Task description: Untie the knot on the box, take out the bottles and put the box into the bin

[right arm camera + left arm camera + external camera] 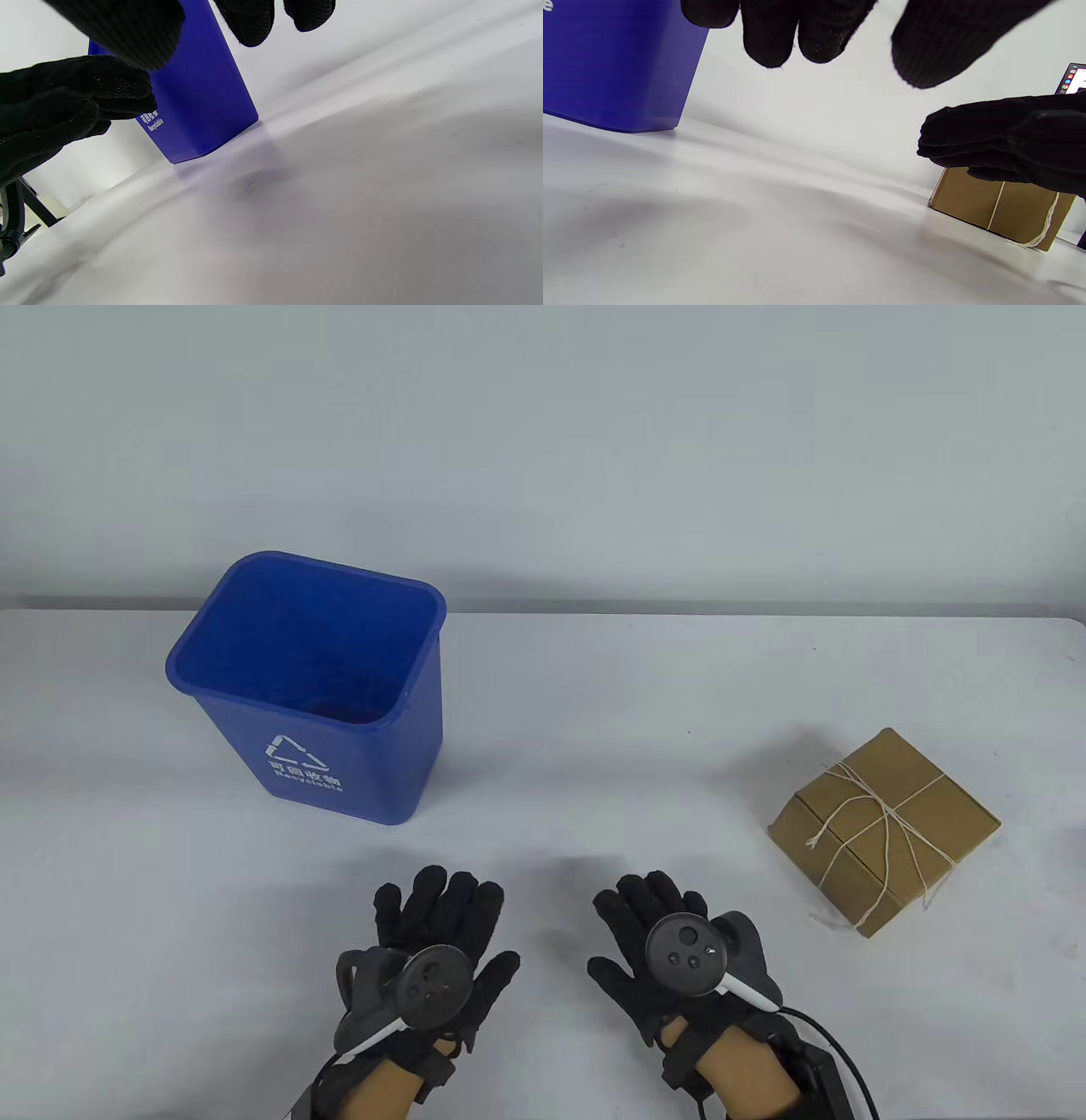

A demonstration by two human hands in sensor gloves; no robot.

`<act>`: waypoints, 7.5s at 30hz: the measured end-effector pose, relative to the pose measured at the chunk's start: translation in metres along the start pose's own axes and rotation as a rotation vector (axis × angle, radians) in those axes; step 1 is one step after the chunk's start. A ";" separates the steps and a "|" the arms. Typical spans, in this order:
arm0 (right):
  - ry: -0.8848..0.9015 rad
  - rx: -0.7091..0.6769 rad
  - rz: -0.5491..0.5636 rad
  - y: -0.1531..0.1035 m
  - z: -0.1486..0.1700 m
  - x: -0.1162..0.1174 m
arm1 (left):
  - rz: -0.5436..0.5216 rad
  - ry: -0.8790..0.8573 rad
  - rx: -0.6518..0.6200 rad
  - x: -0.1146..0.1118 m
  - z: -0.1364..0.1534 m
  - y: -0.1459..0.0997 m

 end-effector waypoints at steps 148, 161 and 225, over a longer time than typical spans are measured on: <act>0.165 0.217 0.136 -0.006 0.100 -0.048 | 0.061 -0.076 -0.001 -0.004 0.003 0.003; 0.145 0.084 0.067 0.005 0.056 -0.024 | 0.057 -0.093 -0.005 -0.003 0.003 0.003; -0.079 -0.280 0.302 -0.042 -0.010 -0.031 | 0.142 -0.113 -0.114 -0.003 -0.004 0.039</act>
Point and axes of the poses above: the tracker on the back of each hand, its own z axis roughly to the little-finger side, its own y axis roughly from the wrist to the fingertips, x = y × z, the point moved 1 cm from there along y, roughly from the wrist to the fingertips, and after that the axes turned 14 degrees about x, right-handed, at the moved point
